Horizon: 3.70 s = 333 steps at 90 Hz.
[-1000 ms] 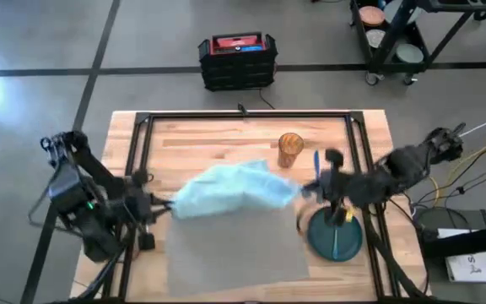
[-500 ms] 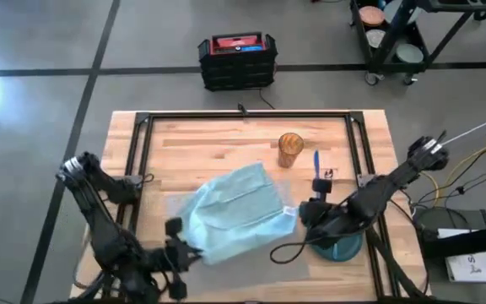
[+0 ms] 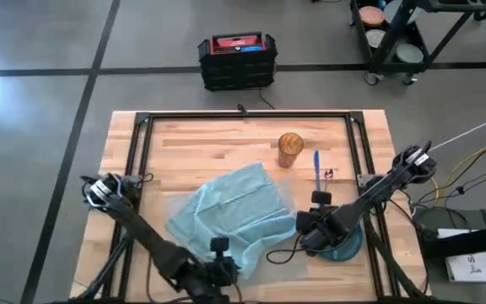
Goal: Set table place
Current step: Fold the blue table napkin
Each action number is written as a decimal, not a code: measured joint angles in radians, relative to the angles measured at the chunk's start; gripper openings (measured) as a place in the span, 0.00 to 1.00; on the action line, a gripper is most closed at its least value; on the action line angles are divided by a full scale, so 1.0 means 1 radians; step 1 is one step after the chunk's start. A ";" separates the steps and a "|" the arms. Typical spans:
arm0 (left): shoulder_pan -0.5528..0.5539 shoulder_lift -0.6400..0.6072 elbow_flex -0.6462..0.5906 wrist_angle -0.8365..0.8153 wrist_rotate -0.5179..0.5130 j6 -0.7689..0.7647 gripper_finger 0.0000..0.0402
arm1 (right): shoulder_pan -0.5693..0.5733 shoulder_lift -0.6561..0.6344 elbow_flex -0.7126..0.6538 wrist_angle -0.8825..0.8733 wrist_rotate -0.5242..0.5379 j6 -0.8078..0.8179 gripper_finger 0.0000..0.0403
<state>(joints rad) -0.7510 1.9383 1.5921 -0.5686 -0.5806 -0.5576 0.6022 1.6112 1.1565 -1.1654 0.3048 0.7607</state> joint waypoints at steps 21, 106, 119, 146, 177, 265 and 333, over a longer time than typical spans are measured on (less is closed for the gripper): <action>0.012 0.000 0.000 0.012 0.004 -0.001 0.00 | 0.021 -0.045 0.184 -0.010 -0.141 0.095 0.37; 0.096 -0.004 0.000 0.117 0.006 -0.089 0.00 | 0.212 0.356 0.362 0.821 0.664 -0.373 0.46; 0.097 -0.006 0.000 0.127 0.008 -0.091 0.00 | 0.207 0.356 0.362 0.705 0.667 -0.292 0.44; 0.097 -0.006 0.000 0.129 0.018 -0.091 0.00 | 0.203 0.351 0.380 0.673 0.690 -0.280 0.32; 0.098 -0.006 0.000 0.133 0.028 -0.001 0.00 | 0.203 0.351 0.381 0.672 0.633 -0.306 0.02; -0.112 -0.155 -0.267 -0.612 0.191 -0.264 0.38 | 0.300 0.330 0.379 0.539 0.347 0.001 0.00; -0.124 -0.162 -0.526 -0.247 0.321 -0.136 0.29 | 0.405 0.330 0.379 0.509 0.323 0.184 0.00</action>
<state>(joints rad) -0.8753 1.7760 1.0659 -0.8159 -0.2596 -0.6941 1.0073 1.9408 1.5352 -0.6559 0.6277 0.9443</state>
